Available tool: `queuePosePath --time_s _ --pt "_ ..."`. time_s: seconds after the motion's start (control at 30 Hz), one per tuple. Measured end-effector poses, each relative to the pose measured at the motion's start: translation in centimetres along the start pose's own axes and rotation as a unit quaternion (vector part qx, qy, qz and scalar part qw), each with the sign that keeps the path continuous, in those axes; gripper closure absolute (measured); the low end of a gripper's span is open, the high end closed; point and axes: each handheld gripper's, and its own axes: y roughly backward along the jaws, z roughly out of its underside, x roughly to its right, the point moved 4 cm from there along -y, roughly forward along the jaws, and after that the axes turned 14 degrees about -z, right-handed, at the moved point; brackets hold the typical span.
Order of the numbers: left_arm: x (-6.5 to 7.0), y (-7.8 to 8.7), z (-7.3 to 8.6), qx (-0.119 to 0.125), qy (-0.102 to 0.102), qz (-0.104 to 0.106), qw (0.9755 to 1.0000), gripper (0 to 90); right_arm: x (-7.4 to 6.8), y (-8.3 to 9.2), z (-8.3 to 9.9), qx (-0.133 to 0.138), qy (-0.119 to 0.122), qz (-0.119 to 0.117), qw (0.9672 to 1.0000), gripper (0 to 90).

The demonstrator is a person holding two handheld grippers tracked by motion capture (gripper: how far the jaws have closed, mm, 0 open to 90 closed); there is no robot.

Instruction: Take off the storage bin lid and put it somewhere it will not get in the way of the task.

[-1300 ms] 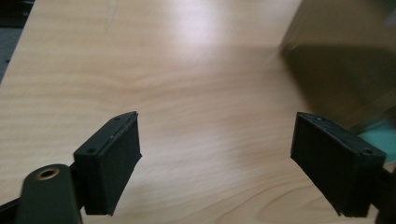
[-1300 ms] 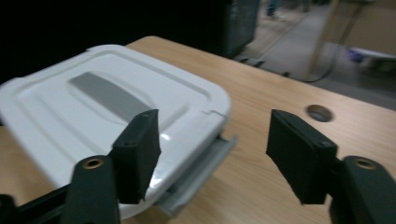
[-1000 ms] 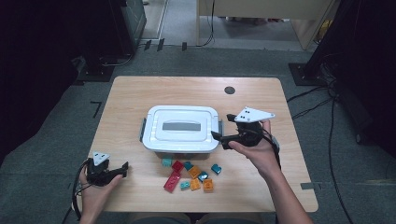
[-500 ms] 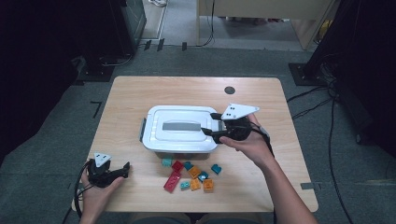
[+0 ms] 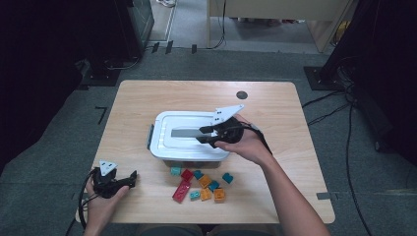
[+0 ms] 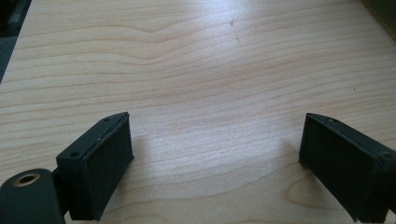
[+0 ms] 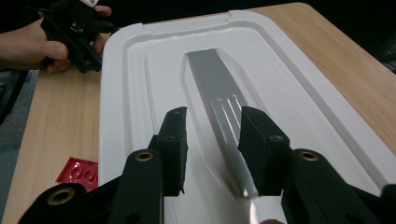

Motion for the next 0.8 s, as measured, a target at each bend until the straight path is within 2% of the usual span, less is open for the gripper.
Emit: queuePosePath --time_s 0.03,0.17,0.33,0.47,0.53,0.57,0.67,0.8 --pt "0.0 0.0 0.0 0.000 0.002 0.000 1.0000 9.6 0.1 -0.3 -0.2 -0.005 0.000 -0.006 1.0000 63.3" --pt "0.0 0.0 0.0 0.000 0.001 0.000 1.0000 9.6 0.8 -1.5 -0.8 -0.017 0.002 -0.001 0.9998 65.0" --pt "0.0 0.0 0.0 0.000 0.001 0.000 1.0000 9.6 1.6 -2.0 -1.2 -0.013 -0.003 -0.022 0.9997 64.3" --pt "0.0 0.0 0.0 0.000 0.001 0.000 1.0000 9.6 2.2 -2.2 -1.5 -0.014 -0.009 -0.026 0.9995 59.1" --pt "0.0 0.0 0.0 0.000 0.001 0.001 1.0000 9.6 2.3 -2.8 -1.3 -0.039 -0.003 -0.025 0.9989 56.5" --pt "0.0 0.0 0.0 0.000 0.001 0.001 1.0000 9.7 2.3 -2.9 -1.4 -0.036 0.002 -0.025 0.9990 56.6" --pt "0.0 0.0 0.0 0.000 0.001 0.001 1.0000 9.7 2.6 -3.0 -1.4 -0.031 0.005 -0.028 0.9991 64.6" --pt "0.0 0.0 0.0 0.000 0.000 0.000 1.0000 9.6 2.7 -3.0 -1.4 -0.027 0.017 -0.035 0.9989 66.3"
